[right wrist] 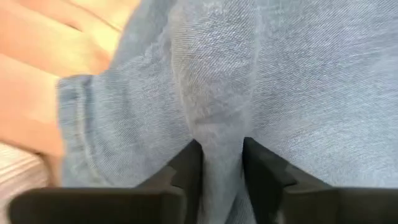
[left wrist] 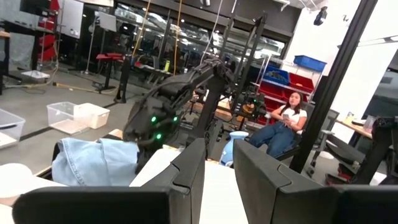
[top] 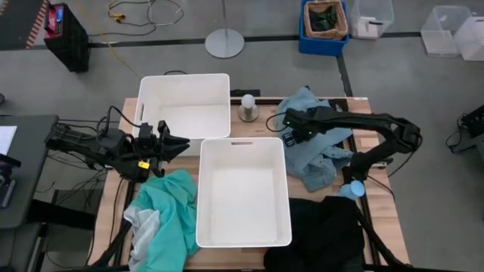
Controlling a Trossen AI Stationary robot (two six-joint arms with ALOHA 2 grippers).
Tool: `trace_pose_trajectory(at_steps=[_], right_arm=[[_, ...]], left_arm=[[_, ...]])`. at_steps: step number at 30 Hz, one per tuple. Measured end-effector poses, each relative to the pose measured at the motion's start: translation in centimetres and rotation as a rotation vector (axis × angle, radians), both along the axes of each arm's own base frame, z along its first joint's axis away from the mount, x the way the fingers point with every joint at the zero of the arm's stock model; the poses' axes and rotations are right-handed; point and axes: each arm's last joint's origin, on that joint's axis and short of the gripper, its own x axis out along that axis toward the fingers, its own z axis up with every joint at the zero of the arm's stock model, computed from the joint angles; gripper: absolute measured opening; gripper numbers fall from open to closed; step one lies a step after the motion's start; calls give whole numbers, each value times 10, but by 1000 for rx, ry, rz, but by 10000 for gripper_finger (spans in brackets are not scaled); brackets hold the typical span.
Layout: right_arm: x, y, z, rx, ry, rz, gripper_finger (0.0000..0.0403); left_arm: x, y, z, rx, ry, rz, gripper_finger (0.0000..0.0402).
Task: Sort clothes
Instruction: Put blue pants into the top white bin
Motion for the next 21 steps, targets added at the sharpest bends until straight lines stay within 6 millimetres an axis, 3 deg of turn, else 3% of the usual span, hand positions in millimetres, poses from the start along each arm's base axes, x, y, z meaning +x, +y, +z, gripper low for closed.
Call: trace_pose_trajectory(at_steps=[5, 11, 16, 21], right_arm=[[1, -2, 0, -20, -3, 11, 233], [18, -8, -28, 8, 56, -8, 302], [28, -9, -55, 35, 148, -14, 300], [34, -7, -75, 44, 228, 4, 254]], left_arm=[[0, 0, 0, 0, 0, 0, 80], [0, 0, 0, 4, 0, 2, 80], [0, 0, 0, -16, -3, -2, 80], [0, 0, 0, -18, -3, -3, 80]])
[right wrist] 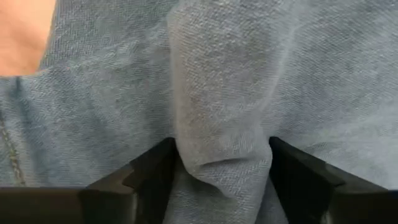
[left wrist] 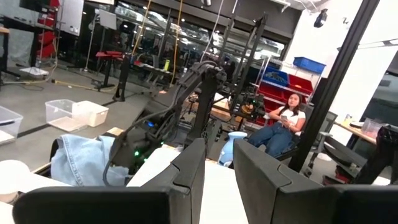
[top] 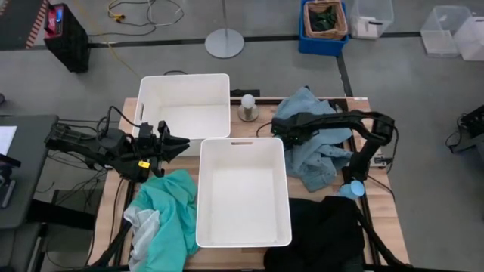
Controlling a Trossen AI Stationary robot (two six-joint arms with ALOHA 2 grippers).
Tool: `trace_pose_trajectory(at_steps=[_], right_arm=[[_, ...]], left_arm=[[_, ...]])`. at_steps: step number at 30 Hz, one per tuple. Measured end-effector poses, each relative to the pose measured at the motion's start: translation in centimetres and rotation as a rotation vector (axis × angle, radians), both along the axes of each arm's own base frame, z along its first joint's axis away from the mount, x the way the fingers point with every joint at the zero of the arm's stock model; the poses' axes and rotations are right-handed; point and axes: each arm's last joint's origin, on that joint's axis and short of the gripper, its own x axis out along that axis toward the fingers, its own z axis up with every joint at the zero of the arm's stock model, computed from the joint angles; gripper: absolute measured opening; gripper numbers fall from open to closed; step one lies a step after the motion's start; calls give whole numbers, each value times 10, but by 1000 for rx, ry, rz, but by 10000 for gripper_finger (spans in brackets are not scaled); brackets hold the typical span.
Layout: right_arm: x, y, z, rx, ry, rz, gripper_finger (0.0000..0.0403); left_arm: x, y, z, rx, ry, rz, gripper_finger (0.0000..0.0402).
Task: Sort clothes
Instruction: Put blue pants into the top white bin
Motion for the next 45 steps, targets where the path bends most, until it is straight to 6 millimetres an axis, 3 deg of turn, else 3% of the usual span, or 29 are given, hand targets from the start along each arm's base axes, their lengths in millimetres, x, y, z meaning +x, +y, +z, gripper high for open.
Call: trace_pose_trajectory(at_steps=[3, 8, 9, 16, 30, 37, 45], right_arm=[[3, 4, -5, 0, 22, 13, 193], [3, 10, -2, -7, 8, 26, 43], [3, 10, 1, -11, -4, 27, 30], [-8, 16, 40, -24, -152, 27, 29], [-71, 49, 185, -393, -608, -17, 29], [-101, 64, 242, -550, -787, 6, 29], [-116, 74, 300, -686, -940, 112, 29]], left_arm=[[0, 0, 0, 0, 0, 0, 80], [0, 0, -1, 2, 6, 0, 80], [0, 0, -1, 2, 6, 0, 80], [0, 0, -1, 4, 7, 0, 80], [0, 0, -1, 2, 6, 1, 80], [0, 0, -1, 2, 7, 0, 80], [0, 0, -1, 2, 7, 0, 80]])
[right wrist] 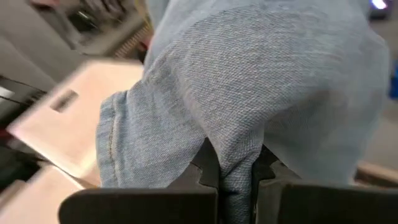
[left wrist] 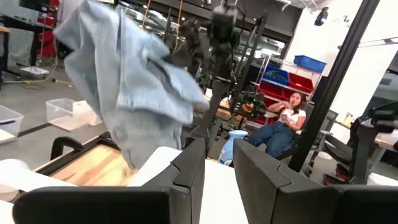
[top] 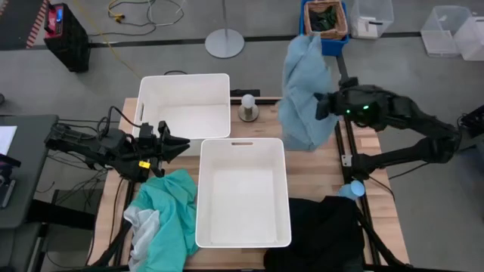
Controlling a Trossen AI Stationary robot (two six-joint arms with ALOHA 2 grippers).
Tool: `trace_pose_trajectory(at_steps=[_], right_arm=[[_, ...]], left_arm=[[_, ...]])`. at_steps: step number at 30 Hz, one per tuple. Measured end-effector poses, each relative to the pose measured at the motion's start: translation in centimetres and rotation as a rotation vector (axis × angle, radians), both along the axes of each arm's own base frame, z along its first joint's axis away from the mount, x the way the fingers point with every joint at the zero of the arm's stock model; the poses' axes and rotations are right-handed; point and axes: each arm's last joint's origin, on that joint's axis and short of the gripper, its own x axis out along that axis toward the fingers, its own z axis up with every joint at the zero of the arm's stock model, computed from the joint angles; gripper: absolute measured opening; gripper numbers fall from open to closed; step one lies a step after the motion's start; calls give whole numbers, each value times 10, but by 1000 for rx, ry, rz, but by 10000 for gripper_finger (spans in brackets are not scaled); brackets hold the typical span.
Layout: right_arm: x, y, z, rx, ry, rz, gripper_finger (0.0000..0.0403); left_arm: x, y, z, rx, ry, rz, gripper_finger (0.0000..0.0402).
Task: Sort clothes
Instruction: Put blue pants into the top white bin
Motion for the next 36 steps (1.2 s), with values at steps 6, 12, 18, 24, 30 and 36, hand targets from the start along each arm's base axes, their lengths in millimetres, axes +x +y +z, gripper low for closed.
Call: trace_pose_trajectory(at_steps=[6, 12, 18, 24, 30, 36], right_arm=[[-2, 10, 33, -122, -146, 101, 29], [2, 24, 54, -222, -284, 214, 29], [1, 42, 71, -307, -419, 355, 29], [7, 65, 79, -406, -474, 573, 29], [18, 86, 75, -403, -476, 719, 29], [25, 106, 75, -389, -523, 843, 29]], left_arm=[[0, 0, 0, 0, 0, 0, 80], [0, 0, 0, 0, 0, 0, 80], [0, 0, 0, -1, 0, 0, 80], [0, 0, 0, -1, 0, 0, 80], [0, 0, 0, -1, 0, 0, 80], [0, 0, 0, -1, 0, 0, 80]])
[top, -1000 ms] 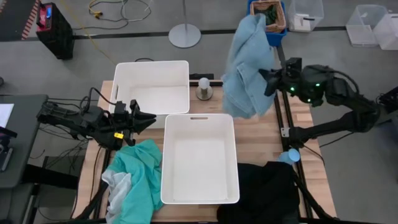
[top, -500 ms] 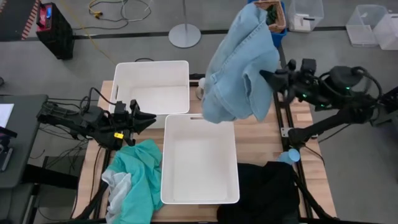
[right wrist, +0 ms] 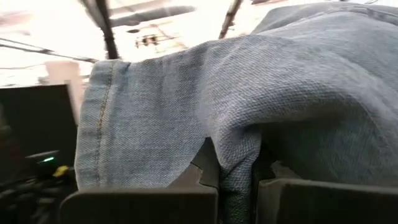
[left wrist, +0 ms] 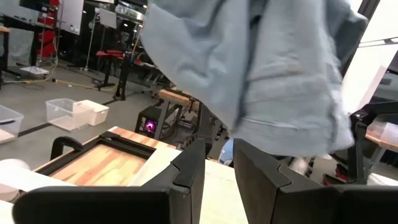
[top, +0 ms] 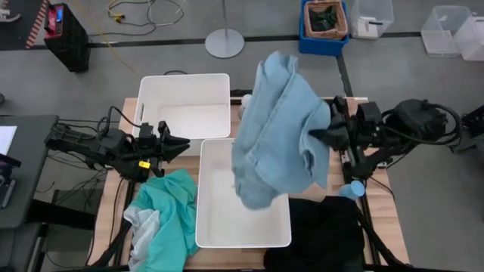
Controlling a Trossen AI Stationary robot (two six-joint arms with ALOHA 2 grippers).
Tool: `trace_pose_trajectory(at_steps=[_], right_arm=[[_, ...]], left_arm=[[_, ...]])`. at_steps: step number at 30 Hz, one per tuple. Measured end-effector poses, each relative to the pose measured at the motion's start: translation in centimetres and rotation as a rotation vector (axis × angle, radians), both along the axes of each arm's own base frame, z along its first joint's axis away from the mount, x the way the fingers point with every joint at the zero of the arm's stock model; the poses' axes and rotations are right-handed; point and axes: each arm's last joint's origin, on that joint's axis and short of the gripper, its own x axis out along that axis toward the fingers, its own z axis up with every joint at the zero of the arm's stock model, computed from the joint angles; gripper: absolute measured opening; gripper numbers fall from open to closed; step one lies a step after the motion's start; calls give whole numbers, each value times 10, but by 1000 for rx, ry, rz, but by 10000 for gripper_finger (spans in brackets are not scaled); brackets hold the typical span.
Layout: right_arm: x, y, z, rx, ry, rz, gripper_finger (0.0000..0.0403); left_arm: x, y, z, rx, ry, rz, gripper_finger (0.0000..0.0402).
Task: Sort clothes
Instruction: Put blue pants into the top white bin
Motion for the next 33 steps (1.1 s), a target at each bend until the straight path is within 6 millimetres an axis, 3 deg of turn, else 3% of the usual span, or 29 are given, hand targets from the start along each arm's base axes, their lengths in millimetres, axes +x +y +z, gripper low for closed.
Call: trace_pose_trajectory(at_steps=[7, 15, 20, 26, 33], right_arm=[[13, 22, -1, 5, -43, 123, 29], [47, 42, -20, 29, 47, 143, 29], [60, 43, -22, 80, 35, 133, 33], [80, 47, -38, 103, 114, 132, 33], [85, 46, -40, 154, 131, 140, 34]], left_arm=[[0, 0, 0, -18, -3, -3, 80], [0, 0, 0, -23, -4, -4, 80], [0, 0, 0, -27, -8, -5, 80], [0, 0, 1, -28, -12, -5, 80], [0, 0, 1, -28, -12, -5, 80]])
